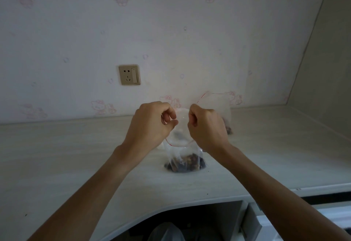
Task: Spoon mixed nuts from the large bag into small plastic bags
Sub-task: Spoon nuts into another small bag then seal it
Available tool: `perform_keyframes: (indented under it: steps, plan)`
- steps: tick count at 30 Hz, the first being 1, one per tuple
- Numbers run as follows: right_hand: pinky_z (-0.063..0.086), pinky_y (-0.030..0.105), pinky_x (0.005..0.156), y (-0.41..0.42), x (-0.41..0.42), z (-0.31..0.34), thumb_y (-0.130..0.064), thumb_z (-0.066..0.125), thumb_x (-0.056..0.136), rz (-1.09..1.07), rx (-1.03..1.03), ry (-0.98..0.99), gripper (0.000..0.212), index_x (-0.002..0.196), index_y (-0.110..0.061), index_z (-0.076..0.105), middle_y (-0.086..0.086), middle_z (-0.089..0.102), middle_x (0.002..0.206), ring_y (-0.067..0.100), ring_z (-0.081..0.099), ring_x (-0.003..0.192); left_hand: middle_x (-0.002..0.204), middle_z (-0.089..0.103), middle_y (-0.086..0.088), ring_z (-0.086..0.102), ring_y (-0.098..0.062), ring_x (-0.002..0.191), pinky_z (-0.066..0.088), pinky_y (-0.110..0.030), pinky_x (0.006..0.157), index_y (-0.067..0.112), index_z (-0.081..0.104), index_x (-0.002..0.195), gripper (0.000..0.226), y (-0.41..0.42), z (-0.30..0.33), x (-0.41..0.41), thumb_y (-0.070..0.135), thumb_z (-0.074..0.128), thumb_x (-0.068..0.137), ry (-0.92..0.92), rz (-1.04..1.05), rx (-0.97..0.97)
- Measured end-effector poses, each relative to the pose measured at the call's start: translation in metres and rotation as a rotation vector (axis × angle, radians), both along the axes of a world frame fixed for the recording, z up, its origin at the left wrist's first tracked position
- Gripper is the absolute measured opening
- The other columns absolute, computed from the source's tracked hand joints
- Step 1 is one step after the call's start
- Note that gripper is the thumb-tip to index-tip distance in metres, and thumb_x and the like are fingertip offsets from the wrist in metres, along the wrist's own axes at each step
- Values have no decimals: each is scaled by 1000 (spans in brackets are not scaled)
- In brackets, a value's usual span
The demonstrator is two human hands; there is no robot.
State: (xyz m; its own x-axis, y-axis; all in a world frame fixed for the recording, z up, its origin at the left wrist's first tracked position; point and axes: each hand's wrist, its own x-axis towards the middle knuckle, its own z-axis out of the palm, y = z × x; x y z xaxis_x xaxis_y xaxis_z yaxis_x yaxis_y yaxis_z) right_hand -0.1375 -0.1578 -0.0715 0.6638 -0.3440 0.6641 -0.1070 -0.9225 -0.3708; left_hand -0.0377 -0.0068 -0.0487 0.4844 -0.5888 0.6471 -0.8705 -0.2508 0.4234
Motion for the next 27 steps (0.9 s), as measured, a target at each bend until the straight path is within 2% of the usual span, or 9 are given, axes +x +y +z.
perform_keyframes:
  steps: [2,4,7,10,13,17,20,24,27]
  plan:
    - [37,30,46,-6,0,3,9,56,81,-16,59,21,30,74,-18,46,-2,50,56,17,45,48,70,65,14,62,-3,64,58,-32,66,25,74,79,16,2,4,1,21,89,78,-12,23,9]
    - [41,23,44,-16,-4,10,6,64,78,16,235,36,32,76,-23,50,-6,55,61,11,49,50,71,66,14,63,-2,64,58,-33,67,25,73,79,14,6,9,4,21,87,80,-29,52,15]
    - [47,19,39,-27,-10,23,4,73,81,116,409,32,34,76,-25,56,-3,63,68,18,62,53,70,67,16,64,0,61,57,-31,66,27,71,77,15,9,17,9,22,85,82,-70,78,25]
    - [50,23,39,-29,-15,32,-1,73,88,214,435,105,26,76,-22,64,-5,70,65,11,66,46,70,67,19,65,1,61,54,-27,66,30,70,77,18,9,21,14,22,84,84,-44,54,57]
    - [51,21,42,-31,-21,39,-3,71,93,249,397,178,23,80,-22,68,-10,72,67,4,65,46,77,69,21,67,2,70,54,-23,71,38,67,82,26,13,22,23,16,80,88,-3,11,142]
    - [58,29,69,-26,-29,40,0,66,92,210,87,159,22,101,-19,71,-8,67,97,7,66,81,104,68,23,67,3,91,57,-26,79,38,66,94,39,23,21,24,-1,67,94,-19,-108,233]
    - [56,31,71,-16,-42,36,2,67,89,276,-181,62,23,102,-15,74,-6,63,101,7,58,82,115,65,20,62,-3,98,56,-31,80,31,68,96,42,31,13,17,-9,64,86,-191,-178,227]
    - [58,33,77,-12,-57,25,5,74,81,400,-426,71,29,103,-15,74,1,73,106,18,66,86,110,68,18,55,-3,91,50,-28,79,29,69,105,34,43,2,16,7,73,79,-372,-218,291]
    - [51,34,100,-13,-53,15,-2,79,80,415,-607,173,39,117,-14,71,3,73,119,19,68,106,111,68,18,46,0,74,45,-22,71,30,68,116,40,45,-4,18,26,82,80,-462,-185,378]
